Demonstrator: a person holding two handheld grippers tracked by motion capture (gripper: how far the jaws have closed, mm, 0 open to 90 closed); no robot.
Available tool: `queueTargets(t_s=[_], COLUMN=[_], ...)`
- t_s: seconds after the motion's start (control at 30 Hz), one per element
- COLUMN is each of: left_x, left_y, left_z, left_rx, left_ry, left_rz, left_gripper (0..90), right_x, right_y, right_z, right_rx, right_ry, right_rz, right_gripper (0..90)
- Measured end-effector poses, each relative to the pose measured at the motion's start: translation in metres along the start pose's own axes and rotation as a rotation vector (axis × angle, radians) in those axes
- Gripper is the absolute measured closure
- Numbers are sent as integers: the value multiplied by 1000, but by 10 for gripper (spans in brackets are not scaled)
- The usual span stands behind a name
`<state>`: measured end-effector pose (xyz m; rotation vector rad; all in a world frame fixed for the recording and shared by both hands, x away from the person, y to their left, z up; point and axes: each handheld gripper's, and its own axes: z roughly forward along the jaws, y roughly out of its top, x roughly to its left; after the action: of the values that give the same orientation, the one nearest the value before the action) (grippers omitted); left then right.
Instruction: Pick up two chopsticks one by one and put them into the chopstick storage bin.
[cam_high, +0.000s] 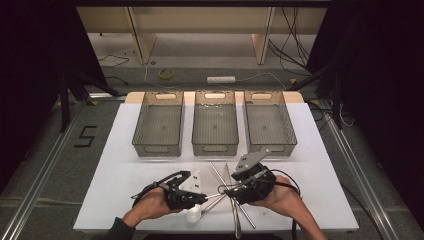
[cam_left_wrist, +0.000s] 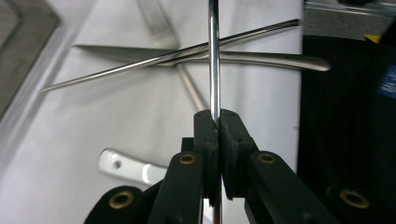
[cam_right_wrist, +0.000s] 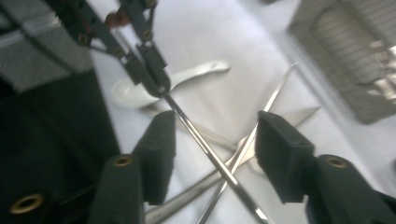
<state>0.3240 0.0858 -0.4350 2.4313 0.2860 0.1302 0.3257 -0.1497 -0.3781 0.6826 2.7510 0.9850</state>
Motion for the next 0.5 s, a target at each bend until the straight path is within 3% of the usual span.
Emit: queueTargets(t_s=[0.3,0.5], left_x=[20,28], left_y=[-8,-14], left_z=[-13,-22], left_rx=[-63,-103], left_ry=[125,167], left_rz=[-196,-268], left_gripper=[858,858], right_x=[-5,-7], right_y=[-5,-14], right_z=[-10,-9], right_rx=[-100,-126], right_ry=[-75,-103], right_rz=[74,116], right_gripper=[331,314])
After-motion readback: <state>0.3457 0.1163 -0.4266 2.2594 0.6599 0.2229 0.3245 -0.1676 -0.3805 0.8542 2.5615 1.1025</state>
